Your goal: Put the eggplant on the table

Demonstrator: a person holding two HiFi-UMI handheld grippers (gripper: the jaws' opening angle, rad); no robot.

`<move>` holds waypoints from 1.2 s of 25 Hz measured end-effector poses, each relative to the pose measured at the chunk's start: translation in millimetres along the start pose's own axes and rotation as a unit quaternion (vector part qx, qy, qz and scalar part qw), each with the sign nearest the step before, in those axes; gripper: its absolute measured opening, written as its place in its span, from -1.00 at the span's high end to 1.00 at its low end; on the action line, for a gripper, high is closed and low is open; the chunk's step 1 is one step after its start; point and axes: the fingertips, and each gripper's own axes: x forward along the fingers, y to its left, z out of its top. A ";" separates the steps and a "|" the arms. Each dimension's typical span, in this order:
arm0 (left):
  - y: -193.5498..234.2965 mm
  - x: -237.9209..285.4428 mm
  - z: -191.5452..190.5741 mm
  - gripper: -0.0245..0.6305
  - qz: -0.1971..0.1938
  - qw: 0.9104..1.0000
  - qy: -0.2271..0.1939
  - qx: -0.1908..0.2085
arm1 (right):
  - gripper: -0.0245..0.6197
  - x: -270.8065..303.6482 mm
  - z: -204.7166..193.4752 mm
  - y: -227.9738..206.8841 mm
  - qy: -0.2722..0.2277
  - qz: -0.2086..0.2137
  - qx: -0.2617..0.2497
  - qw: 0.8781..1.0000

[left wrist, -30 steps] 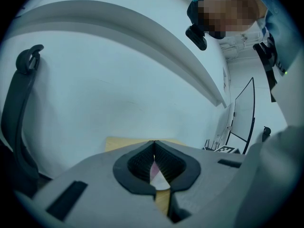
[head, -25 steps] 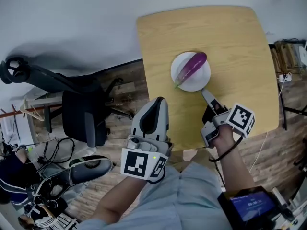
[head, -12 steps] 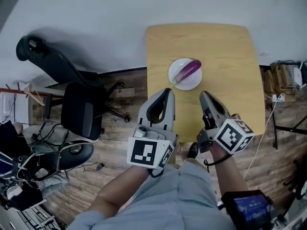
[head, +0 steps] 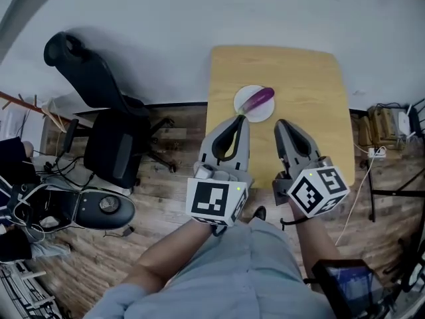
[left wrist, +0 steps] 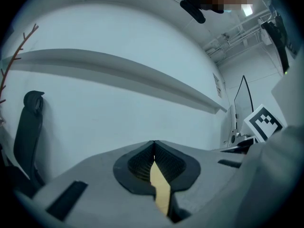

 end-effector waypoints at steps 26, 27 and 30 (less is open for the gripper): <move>-20.2 -9.9 2.0 0.91 -0.005 1.000 -0.014 0.008 | 0.92 -18.1 8.7 10.0 -0.014 0.005 -0.030 0.999; -19.9 -8.2 1.7 0.91 -0.005 1.000 -0.013 0.008 | 0.93 -17.0 8.8 8.5 -0.014 0.005 -0.029 0.999; -19.7 -3.1 0.6 0.91 -0.005 1.000 -0.011 0.008 | 0.92 -14.6 9.8 3.8 -0.013 0.003 -0.027 1.000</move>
